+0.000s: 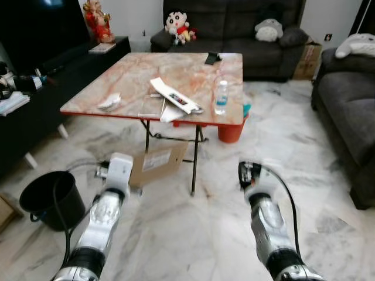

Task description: Picking trash to rubbish bin

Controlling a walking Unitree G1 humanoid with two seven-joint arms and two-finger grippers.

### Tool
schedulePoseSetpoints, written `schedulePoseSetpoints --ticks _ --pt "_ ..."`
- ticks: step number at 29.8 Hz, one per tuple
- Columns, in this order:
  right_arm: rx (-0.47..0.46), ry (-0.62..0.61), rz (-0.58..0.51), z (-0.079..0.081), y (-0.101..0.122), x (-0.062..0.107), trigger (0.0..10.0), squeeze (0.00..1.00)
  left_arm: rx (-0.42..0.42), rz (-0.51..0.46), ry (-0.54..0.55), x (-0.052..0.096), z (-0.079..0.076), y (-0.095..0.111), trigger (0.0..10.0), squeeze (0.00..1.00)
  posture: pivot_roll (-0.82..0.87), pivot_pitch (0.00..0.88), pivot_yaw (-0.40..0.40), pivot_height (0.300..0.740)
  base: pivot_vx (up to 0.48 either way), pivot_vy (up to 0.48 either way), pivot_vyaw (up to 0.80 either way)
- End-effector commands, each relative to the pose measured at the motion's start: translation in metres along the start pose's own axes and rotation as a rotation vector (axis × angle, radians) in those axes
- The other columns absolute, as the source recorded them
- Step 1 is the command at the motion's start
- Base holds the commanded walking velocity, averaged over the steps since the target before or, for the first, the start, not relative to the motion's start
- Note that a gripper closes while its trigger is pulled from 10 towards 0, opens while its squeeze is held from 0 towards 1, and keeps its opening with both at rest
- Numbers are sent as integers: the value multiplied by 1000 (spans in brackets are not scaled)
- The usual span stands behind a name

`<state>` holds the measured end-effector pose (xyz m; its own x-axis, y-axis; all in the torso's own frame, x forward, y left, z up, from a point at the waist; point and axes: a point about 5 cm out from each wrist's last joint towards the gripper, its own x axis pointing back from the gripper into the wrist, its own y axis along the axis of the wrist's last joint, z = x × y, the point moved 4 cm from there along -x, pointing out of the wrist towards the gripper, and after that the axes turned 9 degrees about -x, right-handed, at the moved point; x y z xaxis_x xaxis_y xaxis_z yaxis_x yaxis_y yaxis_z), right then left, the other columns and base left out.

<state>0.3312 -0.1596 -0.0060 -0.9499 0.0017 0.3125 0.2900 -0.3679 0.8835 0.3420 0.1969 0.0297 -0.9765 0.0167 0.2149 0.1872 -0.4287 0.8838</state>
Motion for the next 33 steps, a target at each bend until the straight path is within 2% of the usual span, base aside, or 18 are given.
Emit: schedulePoseSetpoints --ticks 1,5,7,8,10,11,12,14,19,22,25,33 --pt "-9 -21 93 -7 -21 6 10000 0 -1 86 9 4 7 -20 10000 0 188 0 28 740 0 0 0" --pt "-10 -96 224 -27 -56 25 10000 0 35 248 11 21 7 -62 10000 0 188 0 28 740 0 0 0" --pt "-4 -130 303 -36 -76 38 10000 0 55 330 13 33 5 -83 10000 0 187 0 24 740 0 0 0" --pt "-11 -158 356 -44 -90 48 10000 0 63 396 10 44 3 -99 10000 0 187 0 24 740 0 0 0" --pt "-21 -169 372 -47 -94 52 10000 0 65 422 7 48 1 -105 10000 0 187 0 24 740 0 0 0" --pt "-27 -197 409 -53 -103 60 10000 0 64 471 2 56 -1 -116 10000 0 182 0 24 740 0 0 0" --pt "-27 -197 409 -53 -103 60 10000 0 64 471 2 56 -1 -116 10000 0 182 0 24 740 0 0 0" --pt "-18 -206 457 -58 -115 70 10000 0 87 532 7 67 -3 -129 10000 0 170 0 24 740 0 0 0" --pt "-25 -220 489 -62 -124 80 10000 0 99 571 -2 76 -5 -139 10000 0 170 0 24 740 0 0 0" --pt "-16 -218 486 -62 -123 79 10000 0 95 596 -6 80 -7 -143 10000 0 176 0 28 740 0 0 144" --pt "25 -192 495 -57 -124 78 10000 0 98 616 -4 83 -8 -147 10000 0 176 0 28 740 0 0 800" --pt "4 -166 482 -45 -120 69 10000 0 106 635 4 84 -8 -149 10000 0 190 0 26 740 0 0 800"
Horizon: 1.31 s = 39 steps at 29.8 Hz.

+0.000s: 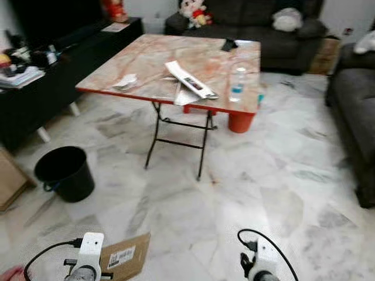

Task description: Picking trash to rubbish bin

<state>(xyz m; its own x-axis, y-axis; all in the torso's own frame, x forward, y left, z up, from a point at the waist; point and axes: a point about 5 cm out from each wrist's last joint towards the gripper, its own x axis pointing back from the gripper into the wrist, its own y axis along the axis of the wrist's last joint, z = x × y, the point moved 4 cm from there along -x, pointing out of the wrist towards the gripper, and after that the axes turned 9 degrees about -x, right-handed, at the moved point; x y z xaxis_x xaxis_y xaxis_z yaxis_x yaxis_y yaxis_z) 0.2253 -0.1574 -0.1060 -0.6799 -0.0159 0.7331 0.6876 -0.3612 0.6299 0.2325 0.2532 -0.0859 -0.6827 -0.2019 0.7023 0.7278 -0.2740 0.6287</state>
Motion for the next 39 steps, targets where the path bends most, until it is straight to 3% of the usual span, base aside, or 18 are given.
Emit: schedulePoseSetpoints --ticks 1,10,18,25,39 --pt "3 4 5 1 1 0 10000 0 10 15 11 0 1 -2 10000 0 190 0 26 740 0 0 800" --pt "20 6 5 3 0 -1 10000 0 5 37 17 1 2 -8 10000 0 190 0 26 740 32 0 138" --pt "13 7 7 2 -1 0 10000 0 9 49 28 1 3 -11 10000 0 190 0 26 740 420 0 773" --pt "32 14 10 3 -1 -1 10000 0 11 48 30 1 3 -10 10000 0 190 0 26 740 434 0 0" --pt "68 29 -1 8 3 -2 10000 0 15 47 32 2 3 -11 10000 0 196 0 26 740 433 0 480"
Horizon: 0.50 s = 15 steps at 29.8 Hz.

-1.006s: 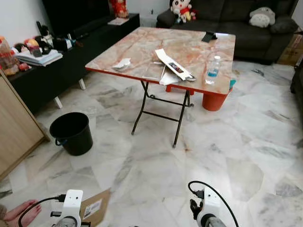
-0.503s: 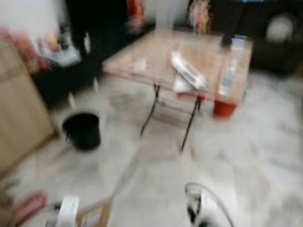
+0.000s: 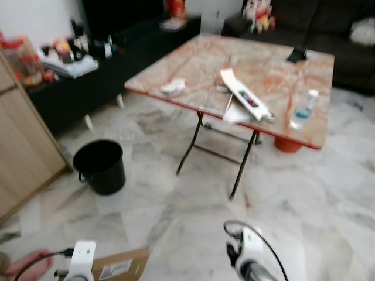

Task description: Picking trash to rubbish bin

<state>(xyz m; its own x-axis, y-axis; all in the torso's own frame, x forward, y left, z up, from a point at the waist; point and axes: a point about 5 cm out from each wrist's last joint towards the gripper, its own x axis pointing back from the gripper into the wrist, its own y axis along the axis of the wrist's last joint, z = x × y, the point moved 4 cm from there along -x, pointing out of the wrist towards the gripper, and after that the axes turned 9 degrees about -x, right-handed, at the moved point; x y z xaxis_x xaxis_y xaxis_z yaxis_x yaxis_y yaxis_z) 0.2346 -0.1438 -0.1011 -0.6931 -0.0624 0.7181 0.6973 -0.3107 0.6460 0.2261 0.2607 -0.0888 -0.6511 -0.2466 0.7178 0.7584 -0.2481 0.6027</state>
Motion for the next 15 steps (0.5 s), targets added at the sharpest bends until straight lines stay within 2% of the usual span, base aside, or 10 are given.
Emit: schedulePoseSetpoints --ticks 1,15 --pt "15 -21 3 -9 -2 2 10000 0 -3 2 -3 1 -3 -2 10000 0 196 0 26 740 435 0 800" --pt "26 -19 5 -8 -3 2 10000 0 -4 -2 -5 0 -3 0 10000 0 198 0 25 740 423 0 800"
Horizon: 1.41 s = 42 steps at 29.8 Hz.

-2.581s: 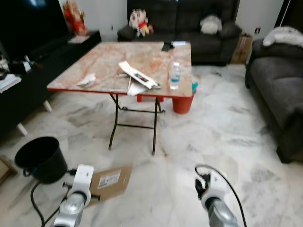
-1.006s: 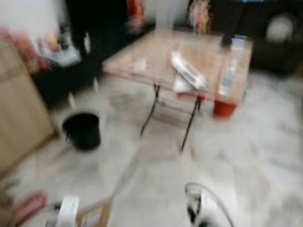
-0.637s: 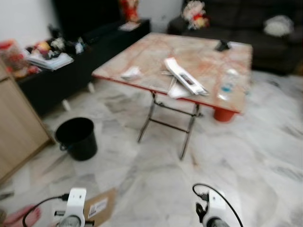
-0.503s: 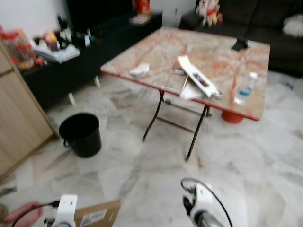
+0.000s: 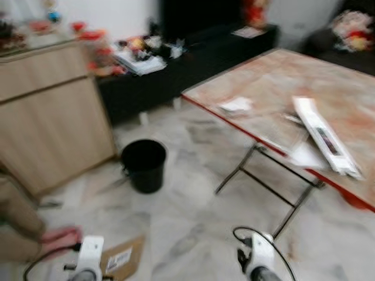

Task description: Picking trash to rubbish bin

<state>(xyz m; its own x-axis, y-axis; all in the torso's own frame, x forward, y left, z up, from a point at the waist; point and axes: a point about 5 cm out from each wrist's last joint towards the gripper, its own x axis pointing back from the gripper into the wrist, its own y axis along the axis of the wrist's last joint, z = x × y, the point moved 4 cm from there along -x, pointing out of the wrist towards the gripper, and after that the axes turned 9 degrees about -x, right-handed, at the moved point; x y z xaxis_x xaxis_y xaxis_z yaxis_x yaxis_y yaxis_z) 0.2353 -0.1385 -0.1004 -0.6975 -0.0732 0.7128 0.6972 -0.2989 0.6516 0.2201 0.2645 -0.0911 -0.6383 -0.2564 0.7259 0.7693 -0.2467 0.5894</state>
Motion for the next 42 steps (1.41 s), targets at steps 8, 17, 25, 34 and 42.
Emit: schedulePoseSetpoints --ticks 8,17,25,34,42 --pt "-13 -26 6 -11 -2 2 10000 0 -5 -20 -11 -1 -5 7 10000 0 201 0 26 740 412 0 454" --pt "-19 -13 8 -10 -3 2 10000 0 -6 -19 -14 -1 -7 6 10000 0 203 0 23 740 404 0 0" --pt "2 -8 10 -9 -3 2 10000 0 0 -24 -9 -1 -6 8 10000 0 207 0 21 740 399 0 0" --pt "37 -5 22 -8 -6 3 10000 0 3 -26 -5 -1 -6 9 10000 0 210 0 19 740 393 0 373" --pt "11 -10 16 -9 -5 3 10000 0 4 -28 -3 -1 -5 10 10000 0 210 0 19 740 394 0 284"
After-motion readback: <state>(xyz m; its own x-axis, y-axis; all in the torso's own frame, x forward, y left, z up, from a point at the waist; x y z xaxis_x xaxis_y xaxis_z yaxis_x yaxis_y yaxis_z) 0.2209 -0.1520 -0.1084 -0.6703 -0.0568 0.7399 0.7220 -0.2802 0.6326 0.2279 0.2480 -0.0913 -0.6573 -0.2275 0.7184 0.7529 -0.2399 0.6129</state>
